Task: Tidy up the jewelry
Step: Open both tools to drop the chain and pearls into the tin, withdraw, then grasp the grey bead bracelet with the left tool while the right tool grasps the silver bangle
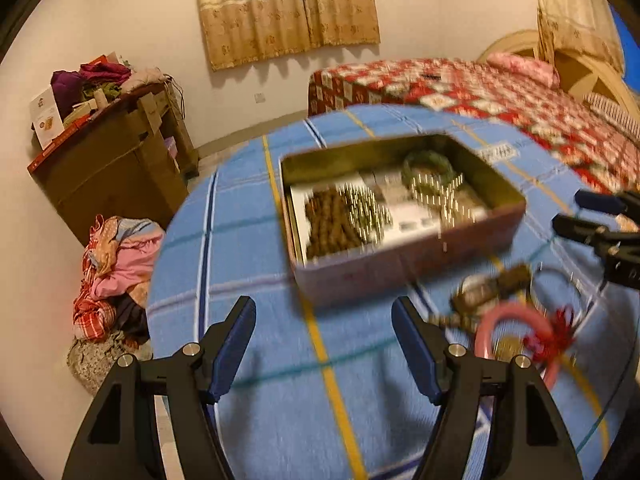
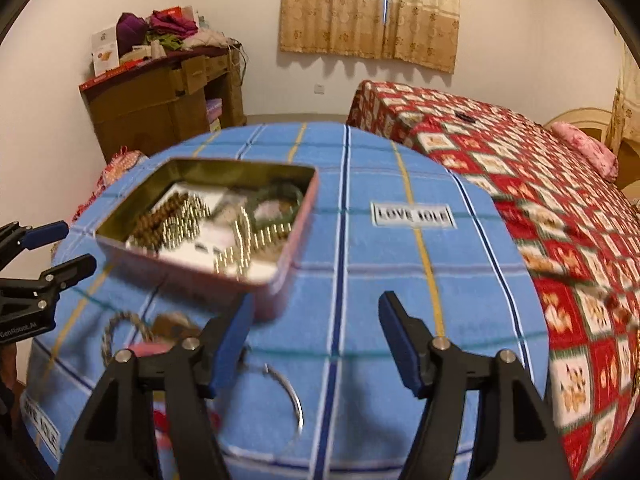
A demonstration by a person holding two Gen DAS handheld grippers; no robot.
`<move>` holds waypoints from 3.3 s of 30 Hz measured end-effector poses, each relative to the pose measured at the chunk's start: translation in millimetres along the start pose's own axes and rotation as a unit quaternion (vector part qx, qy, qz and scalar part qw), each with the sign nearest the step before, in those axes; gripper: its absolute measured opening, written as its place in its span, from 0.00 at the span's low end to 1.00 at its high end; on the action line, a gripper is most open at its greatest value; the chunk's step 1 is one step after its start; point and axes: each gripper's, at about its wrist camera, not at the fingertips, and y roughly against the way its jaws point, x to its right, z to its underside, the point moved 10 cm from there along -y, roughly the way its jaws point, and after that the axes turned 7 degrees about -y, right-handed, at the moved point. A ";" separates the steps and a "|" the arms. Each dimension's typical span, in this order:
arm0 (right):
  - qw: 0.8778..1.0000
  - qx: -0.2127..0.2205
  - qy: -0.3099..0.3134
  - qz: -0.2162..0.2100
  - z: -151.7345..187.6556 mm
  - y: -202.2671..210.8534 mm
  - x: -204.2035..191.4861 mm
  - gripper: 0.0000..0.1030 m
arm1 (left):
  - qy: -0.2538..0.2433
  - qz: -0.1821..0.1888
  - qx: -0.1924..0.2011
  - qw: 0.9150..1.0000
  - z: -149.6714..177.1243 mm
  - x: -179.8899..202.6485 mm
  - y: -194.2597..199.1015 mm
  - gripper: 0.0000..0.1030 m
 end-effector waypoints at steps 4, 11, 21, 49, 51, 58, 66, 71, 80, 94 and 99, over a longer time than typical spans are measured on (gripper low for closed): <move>1.000 -0.011 -0.006 0.003 18.8 4.3 5.7 0.66 | 0.004 0.010 -0.013 1.000 13.7 8.8 -3.0 0.69; 1.000 -0.019 -0.017 0.002 35.6 8.2 9.8 0.66 | -0.009 0.023 -0.009 1.000 13.1 25.3 1.0 0.69; 0.999 -0.018 -0.033 -0.005 48.3 10.0 9.2 0.70 | -0.004 0.056 -0.027 0.998 24.6 36.7 -12.8 0.30; 0.997 -0.055 0.025 -0.042 68.3 1.3 -30.2 0.70 | 0.018 0.045 -0.029 0.998 34.7 10.1 -7.8 0.08; 0.998 -0.047 0.022 -0.038 65.8 1.6 -28.4 0.70 | 0.018 0.046 -0.028 0.998 34.9 11.2 -8.0 0.08; 0.998 -0.050 0.018 -0.044 64.3 -1.3 -23.6 0.65 | 0.023 0.051 -0.027 0.998 34.6 11.5 -7.3 0.08; 0.999 -0.027 0.002 -0.046 56.7 7.5 -18.3 0.65 | 0.027 0.057 -0.017 0.998 27.9 12.2 1.9 0.08; 0.999 -0.011 -0.006 -0.047 47.7 14.1 -15.4 0.65 | 0.026 0.059 -0.002 0.998 18.1 12.2 13.7 0.08; 0.999 0.006 -0.004 -0.049 38.0 22.5 -17.6 0.65 | 0.028 0.059 0.023 0.998 1.8 10.8 31.6 0.08; 0.998 0.035 0.000 -0.052 17.9 32.2 -20.0 0.65 | 0.031 0.058 0.045 0.997 -13.8 7.6 45.7 0.08; 0.998 0.042 0.006 -0.054 11.5 33.2 -23.2 0.65 | 0.029 0.056 0.052 0.997 -21.0 5.6 49.6 0.08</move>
